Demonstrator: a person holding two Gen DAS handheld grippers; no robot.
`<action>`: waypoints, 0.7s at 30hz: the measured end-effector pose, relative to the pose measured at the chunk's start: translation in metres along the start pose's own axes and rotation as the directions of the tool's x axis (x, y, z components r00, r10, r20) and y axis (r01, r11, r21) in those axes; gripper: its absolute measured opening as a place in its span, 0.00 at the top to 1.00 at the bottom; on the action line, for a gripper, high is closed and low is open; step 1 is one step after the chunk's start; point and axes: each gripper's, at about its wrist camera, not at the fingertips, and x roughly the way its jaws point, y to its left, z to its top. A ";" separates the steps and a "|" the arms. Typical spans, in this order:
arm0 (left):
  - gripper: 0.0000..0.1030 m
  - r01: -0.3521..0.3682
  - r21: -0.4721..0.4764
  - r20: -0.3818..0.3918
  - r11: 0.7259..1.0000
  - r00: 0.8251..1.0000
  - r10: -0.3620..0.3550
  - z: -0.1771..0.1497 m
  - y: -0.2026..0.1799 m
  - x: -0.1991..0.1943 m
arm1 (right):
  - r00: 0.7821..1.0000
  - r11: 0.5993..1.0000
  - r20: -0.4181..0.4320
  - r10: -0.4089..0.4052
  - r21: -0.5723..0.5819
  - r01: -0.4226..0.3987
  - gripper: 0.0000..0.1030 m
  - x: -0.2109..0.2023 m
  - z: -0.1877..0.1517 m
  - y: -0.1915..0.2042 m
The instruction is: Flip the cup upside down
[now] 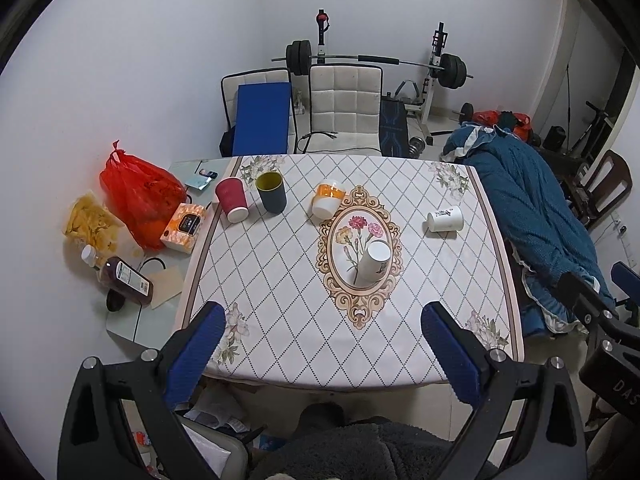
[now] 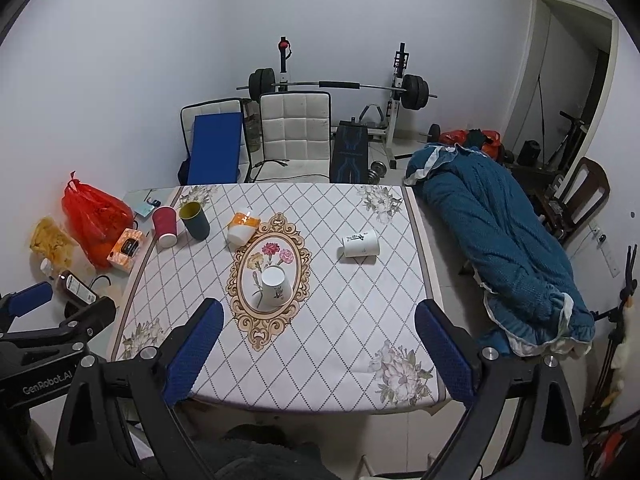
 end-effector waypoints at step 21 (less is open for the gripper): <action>0.02 -0.002 -0.012 0.017 1.000 1.000 0.002 0.007 0.003 -0.009 | 1.000 1.000 -0.004 0.001 -0.010 -0.001 0.04 0.000 -0.005 0.003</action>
